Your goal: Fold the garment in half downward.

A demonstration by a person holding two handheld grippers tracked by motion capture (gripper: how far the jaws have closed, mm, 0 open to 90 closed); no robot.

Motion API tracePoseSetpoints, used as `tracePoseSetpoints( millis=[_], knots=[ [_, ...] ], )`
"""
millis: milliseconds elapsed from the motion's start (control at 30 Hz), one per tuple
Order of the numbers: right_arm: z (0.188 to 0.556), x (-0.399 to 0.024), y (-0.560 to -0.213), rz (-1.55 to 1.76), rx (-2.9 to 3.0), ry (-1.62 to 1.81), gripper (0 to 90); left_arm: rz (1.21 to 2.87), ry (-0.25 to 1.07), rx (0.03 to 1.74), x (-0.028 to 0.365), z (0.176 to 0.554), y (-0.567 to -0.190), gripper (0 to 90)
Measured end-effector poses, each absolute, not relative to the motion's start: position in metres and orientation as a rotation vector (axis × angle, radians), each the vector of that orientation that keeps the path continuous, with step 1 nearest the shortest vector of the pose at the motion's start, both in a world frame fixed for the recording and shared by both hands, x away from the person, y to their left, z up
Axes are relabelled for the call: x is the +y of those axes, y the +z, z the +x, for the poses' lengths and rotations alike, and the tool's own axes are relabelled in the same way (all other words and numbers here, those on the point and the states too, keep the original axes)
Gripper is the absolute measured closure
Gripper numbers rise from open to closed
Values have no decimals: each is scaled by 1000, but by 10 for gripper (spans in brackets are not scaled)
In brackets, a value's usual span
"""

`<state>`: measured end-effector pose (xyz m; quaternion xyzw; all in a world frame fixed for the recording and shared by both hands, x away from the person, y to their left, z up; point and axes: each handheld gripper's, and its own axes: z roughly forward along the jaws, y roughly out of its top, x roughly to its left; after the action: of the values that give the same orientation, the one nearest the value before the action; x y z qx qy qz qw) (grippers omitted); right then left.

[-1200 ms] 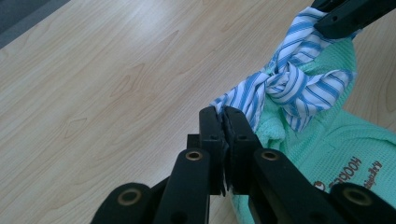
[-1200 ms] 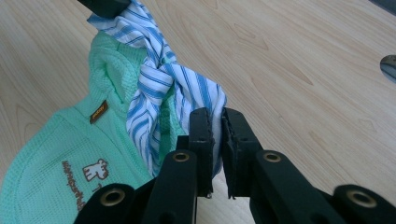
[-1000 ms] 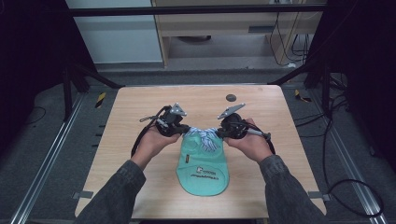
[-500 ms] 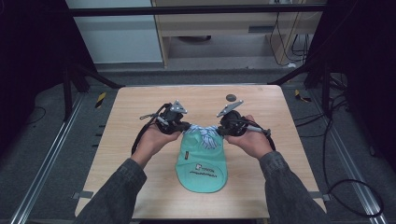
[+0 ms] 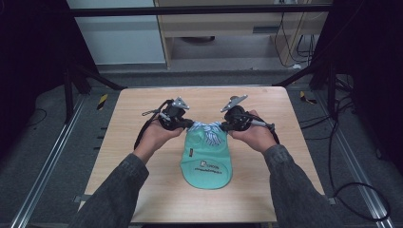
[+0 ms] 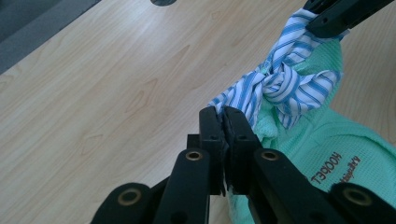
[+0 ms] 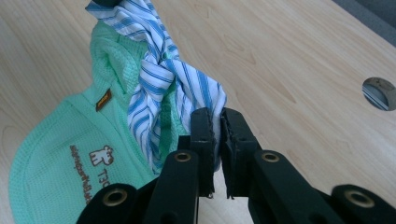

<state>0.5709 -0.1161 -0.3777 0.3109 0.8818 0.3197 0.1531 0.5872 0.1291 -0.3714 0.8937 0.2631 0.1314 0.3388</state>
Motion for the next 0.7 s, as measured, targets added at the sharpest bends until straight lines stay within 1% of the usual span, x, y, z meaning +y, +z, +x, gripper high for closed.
tracePoseSetpoints(
  millis=[167, 700],
  knots=[
    [578, -116, -377, 895, 2522, 922, 838, 2328, 352, 685, 128, 595, -370, 875],
    [583, -116, -374, 903, 2477, 924, 839, 2325, 384, 703, 125, 604, -366, 875]
  ],
)
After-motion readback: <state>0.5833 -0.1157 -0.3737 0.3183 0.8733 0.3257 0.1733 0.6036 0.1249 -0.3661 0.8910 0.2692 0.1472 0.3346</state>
